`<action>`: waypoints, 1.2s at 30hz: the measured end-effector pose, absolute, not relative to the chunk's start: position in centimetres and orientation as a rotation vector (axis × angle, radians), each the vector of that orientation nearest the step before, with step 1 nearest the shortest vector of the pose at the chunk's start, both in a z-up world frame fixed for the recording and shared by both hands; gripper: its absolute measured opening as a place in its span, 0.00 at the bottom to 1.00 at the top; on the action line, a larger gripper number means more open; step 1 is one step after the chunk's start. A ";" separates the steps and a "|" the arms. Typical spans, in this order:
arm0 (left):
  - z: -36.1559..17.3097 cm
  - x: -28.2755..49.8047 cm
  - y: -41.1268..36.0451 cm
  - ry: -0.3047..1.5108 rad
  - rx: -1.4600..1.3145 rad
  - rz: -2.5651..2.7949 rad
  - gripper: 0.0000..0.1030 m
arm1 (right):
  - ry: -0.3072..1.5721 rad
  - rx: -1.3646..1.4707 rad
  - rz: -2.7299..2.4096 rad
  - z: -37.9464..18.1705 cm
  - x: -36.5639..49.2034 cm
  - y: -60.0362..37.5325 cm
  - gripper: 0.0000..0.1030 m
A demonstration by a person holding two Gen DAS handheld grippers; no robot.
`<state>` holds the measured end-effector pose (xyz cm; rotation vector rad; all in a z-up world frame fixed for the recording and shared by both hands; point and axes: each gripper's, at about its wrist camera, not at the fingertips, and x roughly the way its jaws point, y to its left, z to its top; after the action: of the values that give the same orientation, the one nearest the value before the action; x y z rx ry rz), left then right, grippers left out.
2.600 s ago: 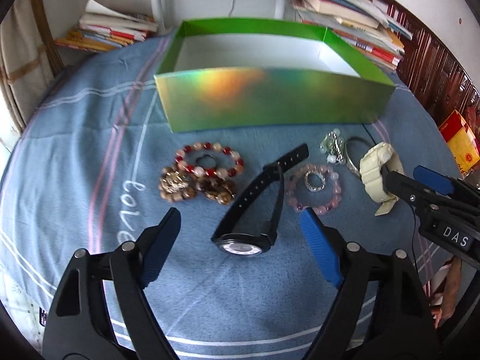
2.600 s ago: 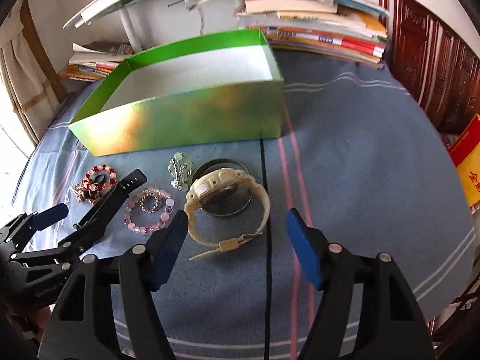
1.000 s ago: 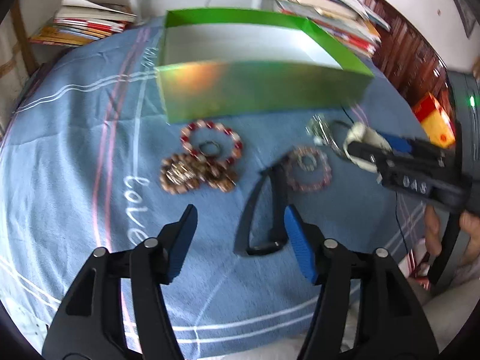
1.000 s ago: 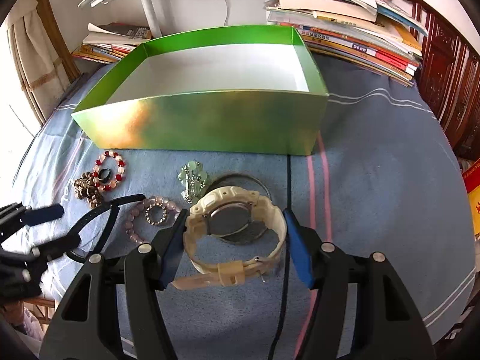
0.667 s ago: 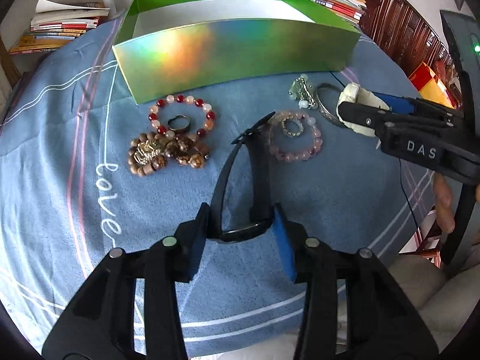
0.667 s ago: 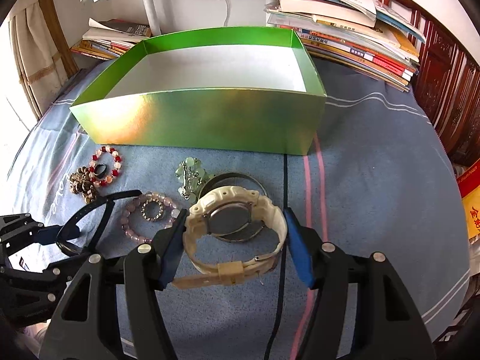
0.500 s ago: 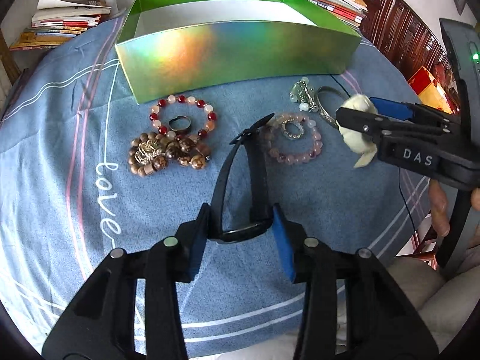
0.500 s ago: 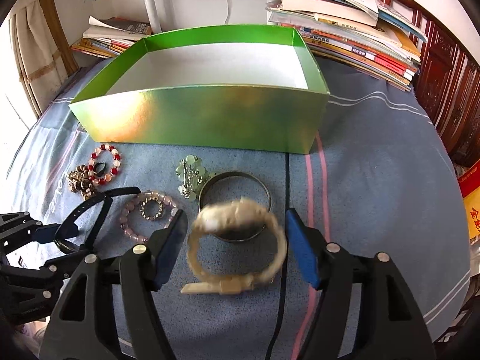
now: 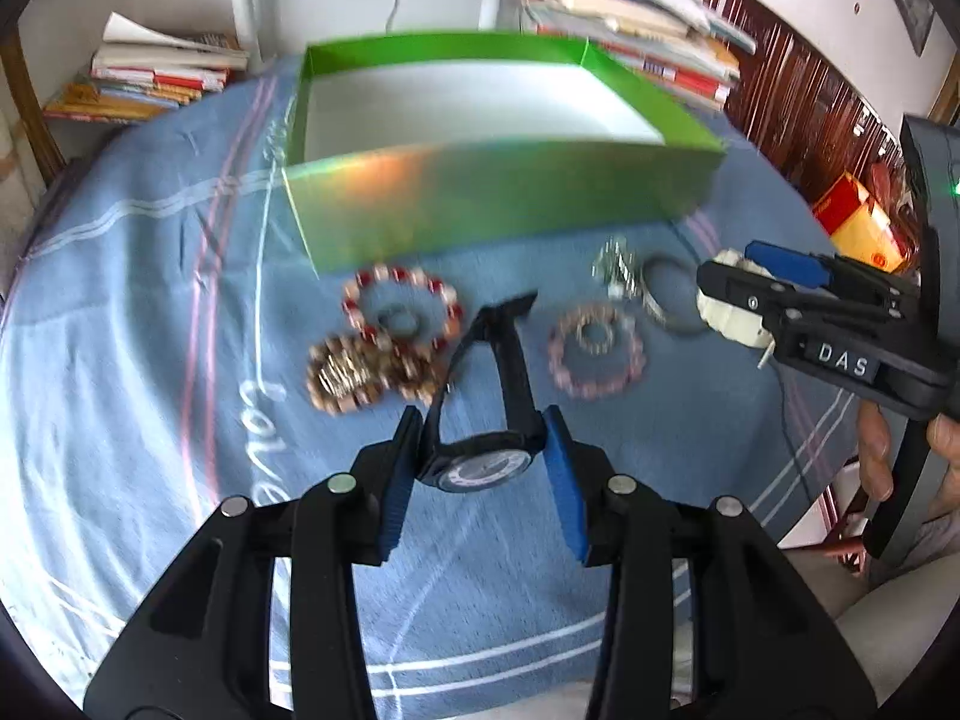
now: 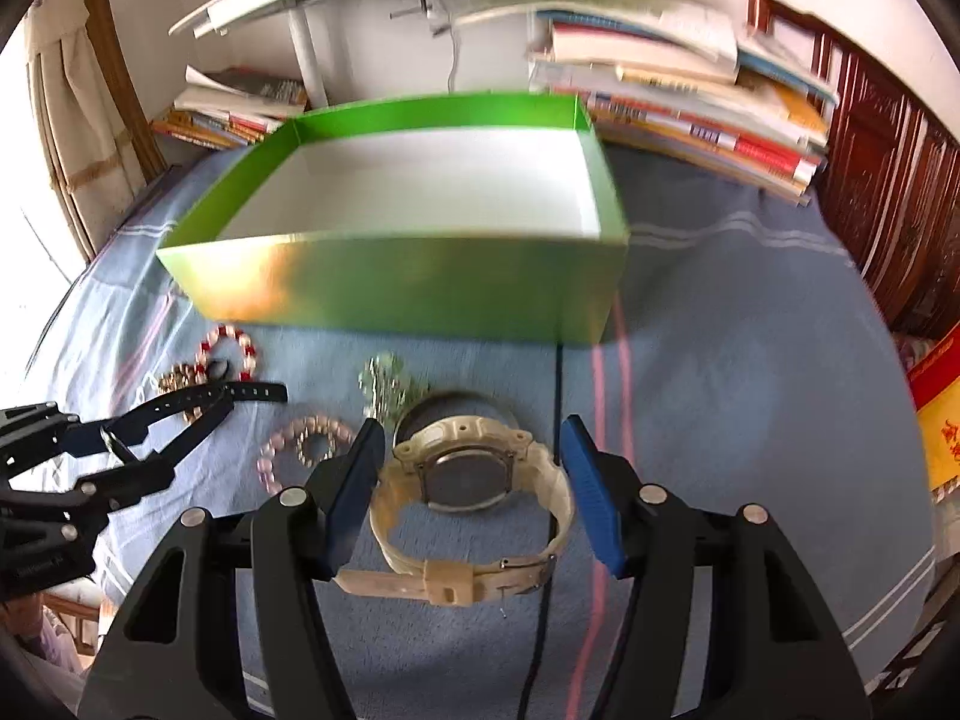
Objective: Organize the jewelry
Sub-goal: 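Carry the black watch into the box with the left tool while the right drops the white watch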
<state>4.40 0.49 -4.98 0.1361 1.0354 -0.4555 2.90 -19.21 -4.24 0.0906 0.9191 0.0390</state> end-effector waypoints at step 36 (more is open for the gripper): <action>4.9 15.0 -1.5 0.718 0.046 -0.357 0.39 | 0.694 0.044 -0.034 3.7 13.6 -20.0 0.58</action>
<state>14.96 -1.47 4.91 0.0455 0.7177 -0.3574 13.56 -20.04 3.73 0.0438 0.6937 -0.0340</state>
